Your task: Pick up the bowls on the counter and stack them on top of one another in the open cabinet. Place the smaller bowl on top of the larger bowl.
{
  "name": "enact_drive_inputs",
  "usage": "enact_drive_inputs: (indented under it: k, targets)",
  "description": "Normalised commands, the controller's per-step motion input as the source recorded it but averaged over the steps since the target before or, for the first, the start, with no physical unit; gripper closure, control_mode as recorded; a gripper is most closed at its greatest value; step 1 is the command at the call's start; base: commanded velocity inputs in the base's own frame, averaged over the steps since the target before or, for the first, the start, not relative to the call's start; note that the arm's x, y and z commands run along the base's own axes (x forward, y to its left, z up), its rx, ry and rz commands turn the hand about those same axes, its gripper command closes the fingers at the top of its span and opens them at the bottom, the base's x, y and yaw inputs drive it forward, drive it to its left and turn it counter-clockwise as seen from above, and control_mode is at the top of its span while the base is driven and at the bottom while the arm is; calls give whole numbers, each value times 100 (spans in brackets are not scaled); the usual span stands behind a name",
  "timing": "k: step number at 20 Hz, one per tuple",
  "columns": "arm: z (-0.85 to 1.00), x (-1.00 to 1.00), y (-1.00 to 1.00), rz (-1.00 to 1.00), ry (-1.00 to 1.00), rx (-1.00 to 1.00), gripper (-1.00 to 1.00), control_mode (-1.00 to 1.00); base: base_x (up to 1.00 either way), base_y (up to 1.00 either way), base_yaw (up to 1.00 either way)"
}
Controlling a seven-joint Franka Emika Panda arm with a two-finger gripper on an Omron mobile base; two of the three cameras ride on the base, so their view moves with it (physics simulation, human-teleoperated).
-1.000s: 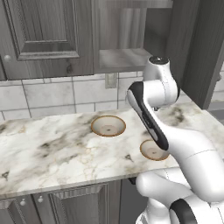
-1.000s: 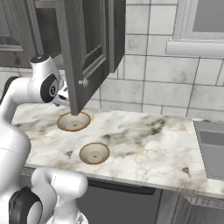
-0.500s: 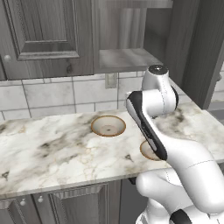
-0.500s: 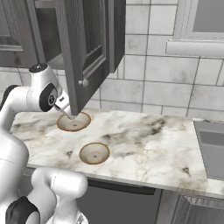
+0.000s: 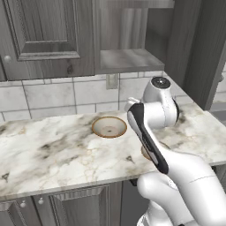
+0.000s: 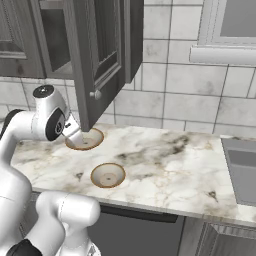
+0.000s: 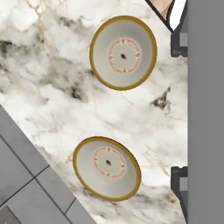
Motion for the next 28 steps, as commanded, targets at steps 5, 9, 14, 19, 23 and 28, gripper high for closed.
enact_drive_inputs:
  k: [5, 9, 14, 19, 23, 28]
  targets:
    - [-20, 0, 11, -10, -5, 5, -100, -100, 0, 0, 0]
    - [-17, 2, 3, -5, -2, 5, -100, -100, 0, 0, 0]
    - [-15, 5, -1, 0, -1, 4, -100, -100, 0, 0, 0]
    - [-12, 5, 0, 0, -2, 1, -100, -100, 0, 0, 0]
    - [-13, 5, 0, 0, -4, 1, -100, -100, 0, 0, 0]
    - [-14, 9, 0, 0, -3, 5, -100, -100, 0, 0, 0]
